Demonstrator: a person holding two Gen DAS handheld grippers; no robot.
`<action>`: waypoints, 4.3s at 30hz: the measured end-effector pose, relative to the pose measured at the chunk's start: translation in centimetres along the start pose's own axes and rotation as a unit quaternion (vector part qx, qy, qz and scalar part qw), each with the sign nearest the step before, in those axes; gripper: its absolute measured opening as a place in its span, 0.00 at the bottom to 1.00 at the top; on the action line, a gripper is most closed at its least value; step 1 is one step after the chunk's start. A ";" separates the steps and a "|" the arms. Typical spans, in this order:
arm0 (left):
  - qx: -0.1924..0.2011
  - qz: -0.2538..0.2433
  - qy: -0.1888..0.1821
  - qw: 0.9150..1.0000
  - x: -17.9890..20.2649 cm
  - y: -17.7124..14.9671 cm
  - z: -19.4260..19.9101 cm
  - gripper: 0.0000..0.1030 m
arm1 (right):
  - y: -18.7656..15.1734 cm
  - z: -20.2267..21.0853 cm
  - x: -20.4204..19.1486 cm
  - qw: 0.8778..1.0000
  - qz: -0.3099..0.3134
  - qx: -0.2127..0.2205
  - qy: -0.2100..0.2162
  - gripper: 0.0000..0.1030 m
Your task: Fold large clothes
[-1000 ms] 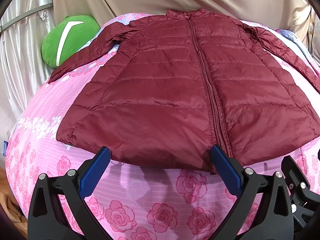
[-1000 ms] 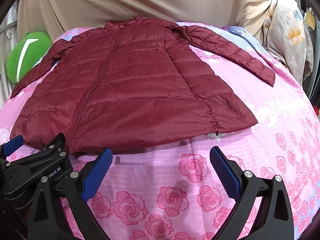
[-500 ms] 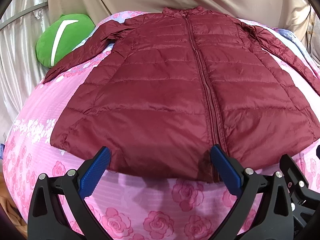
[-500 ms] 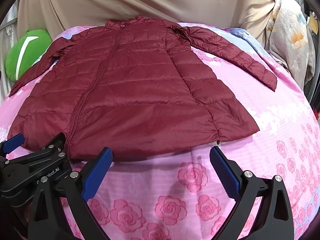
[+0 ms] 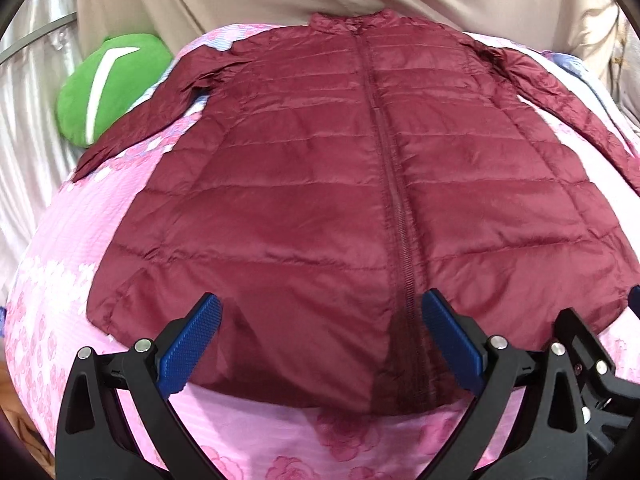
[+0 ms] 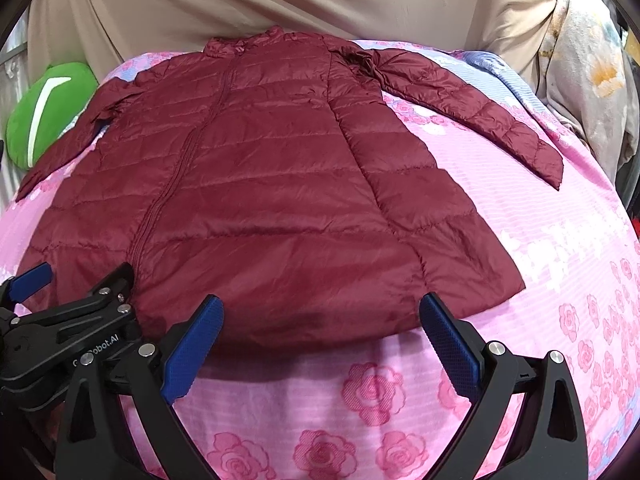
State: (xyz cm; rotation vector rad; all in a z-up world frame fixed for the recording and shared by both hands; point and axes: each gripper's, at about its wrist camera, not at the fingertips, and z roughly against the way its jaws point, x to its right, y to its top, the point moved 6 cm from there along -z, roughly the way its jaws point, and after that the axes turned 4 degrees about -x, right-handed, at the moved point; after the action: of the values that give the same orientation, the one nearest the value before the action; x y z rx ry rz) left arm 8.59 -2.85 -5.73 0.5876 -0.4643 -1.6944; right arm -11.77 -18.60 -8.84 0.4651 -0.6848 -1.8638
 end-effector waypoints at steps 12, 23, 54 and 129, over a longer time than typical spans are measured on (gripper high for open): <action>0.023 -0.009 -0.012 1.000 0.7 3.3 0.9 0.95 | 8.1 -4.9 24.1 0.968 -0.248 -0.012 -0.027 0.95; 0.011 -0.027 -0.006 1.000 1.9 5.2 -1.3 0.95 | 10.4 -10.4 32.7 0.945 -0.322 -0.018 -0.058 0.95; 0.039 0.058 -0.014 0.997 -10.8 15.5 -6.4 0.95 | 36.9 -10.5 -20.2 0.954 0.147 0.103 0.241 0.23; 0.075 0.430 -0.056 0.898 -46.9 13.9 -14.7 0.88 | 17.7 -12.2 3.1 0.997 -0.041 -0.013 0.064 0.27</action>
State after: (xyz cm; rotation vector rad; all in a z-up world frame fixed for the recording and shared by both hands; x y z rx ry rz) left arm 35.34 40.55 -2.95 0.3108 -0.8023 -0.8458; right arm 6.85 -29.51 -6.60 0.5992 -0.5623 -1.8997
